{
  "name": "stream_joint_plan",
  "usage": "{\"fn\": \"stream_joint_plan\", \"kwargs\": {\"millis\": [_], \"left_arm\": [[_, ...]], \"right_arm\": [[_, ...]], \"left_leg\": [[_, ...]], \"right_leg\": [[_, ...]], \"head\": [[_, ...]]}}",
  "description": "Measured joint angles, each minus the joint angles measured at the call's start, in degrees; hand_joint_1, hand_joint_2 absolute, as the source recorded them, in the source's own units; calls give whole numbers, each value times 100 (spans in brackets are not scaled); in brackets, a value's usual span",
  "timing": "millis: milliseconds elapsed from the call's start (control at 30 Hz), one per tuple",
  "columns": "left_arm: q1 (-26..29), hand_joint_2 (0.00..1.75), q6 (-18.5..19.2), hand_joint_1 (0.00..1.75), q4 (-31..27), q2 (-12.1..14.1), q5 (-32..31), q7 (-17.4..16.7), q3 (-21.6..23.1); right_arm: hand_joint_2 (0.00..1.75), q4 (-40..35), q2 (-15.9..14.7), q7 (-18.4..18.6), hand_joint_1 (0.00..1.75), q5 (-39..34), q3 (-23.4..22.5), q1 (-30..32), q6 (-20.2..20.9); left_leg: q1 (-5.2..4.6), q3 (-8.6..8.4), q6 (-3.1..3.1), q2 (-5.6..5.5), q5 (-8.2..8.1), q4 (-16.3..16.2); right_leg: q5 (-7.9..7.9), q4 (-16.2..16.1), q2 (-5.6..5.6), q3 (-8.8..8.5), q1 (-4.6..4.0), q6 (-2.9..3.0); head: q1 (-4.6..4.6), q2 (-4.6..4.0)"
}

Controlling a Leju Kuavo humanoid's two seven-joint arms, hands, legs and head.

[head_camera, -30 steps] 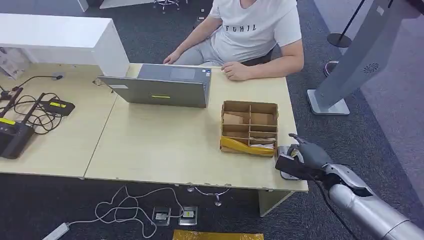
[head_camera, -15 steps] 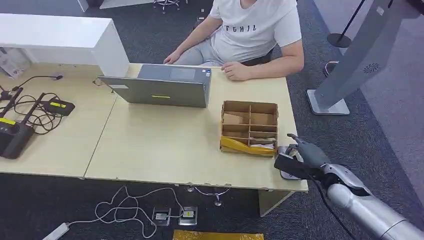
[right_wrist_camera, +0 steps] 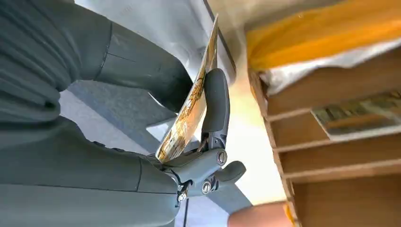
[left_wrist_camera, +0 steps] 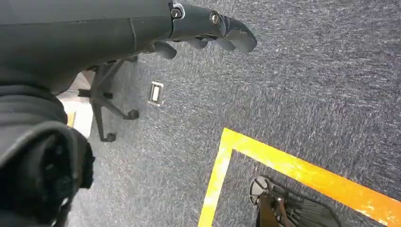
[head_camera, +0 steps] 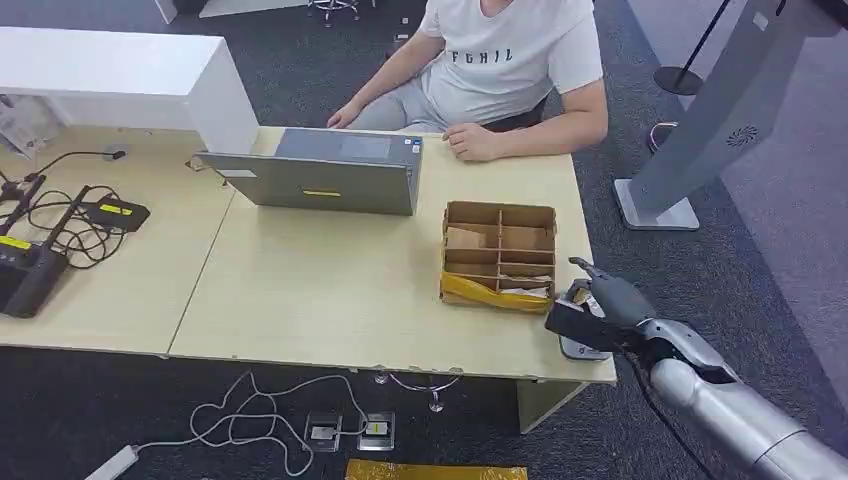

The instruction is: Pass the card to the sensor for recognition and then transmit it.

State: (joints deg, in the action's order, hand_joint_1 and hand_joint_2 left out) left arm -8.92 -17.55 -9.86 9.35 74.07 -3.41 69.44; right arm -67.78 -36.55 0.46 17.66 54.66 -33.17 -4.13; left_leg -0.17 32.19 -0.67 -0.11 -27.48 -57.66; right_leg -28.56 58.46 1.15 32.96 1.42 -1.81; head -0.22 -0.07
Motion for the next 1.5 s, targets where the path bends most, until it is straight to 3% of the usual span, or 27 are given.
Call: {"fn": "stream_joint_plan", "kwargs": {"millis": [367, 800, 1100, 1500], "left_arm": [[0, 0, -26, 0, 0, -7, 35, 0, 0], [1, 0, -13, 0, 0, -9, 54, 2, -2], [1, 0, -9, 0, 0, -13, 57, 2, -2], [-6, 0, -13, 0, 0, -13, 57, 4, -2]], "right_arm": [[175, 122, -2, -13, 175, 46, -153, -326, 0], [175, 136, -415, -31, 175, 149, -666, -929, -9], [175, 136, -540, -31, 175, 251, -866, -1032, -2], [175, 138, -406, -332, 175, 450, -966, -1216, 11]], "left_leg": [[0, 0, 0, 0, 0, -1], [-1, -1, 0, 0, 0, -1], [0, -1, 0, 0, 0, -1], [1, 1, 0, -1, 0, 0]], "right_leg": [[0, 0, 0, 1, 0, 0], [0, 0, 0, 0, 0, 0], [0, 0, 0, 0, 0, 0], [0, 1, 0, -1, 0, 0]], "head": [[2, 0], [0, 2], [2, 0], [0, 0]]}}
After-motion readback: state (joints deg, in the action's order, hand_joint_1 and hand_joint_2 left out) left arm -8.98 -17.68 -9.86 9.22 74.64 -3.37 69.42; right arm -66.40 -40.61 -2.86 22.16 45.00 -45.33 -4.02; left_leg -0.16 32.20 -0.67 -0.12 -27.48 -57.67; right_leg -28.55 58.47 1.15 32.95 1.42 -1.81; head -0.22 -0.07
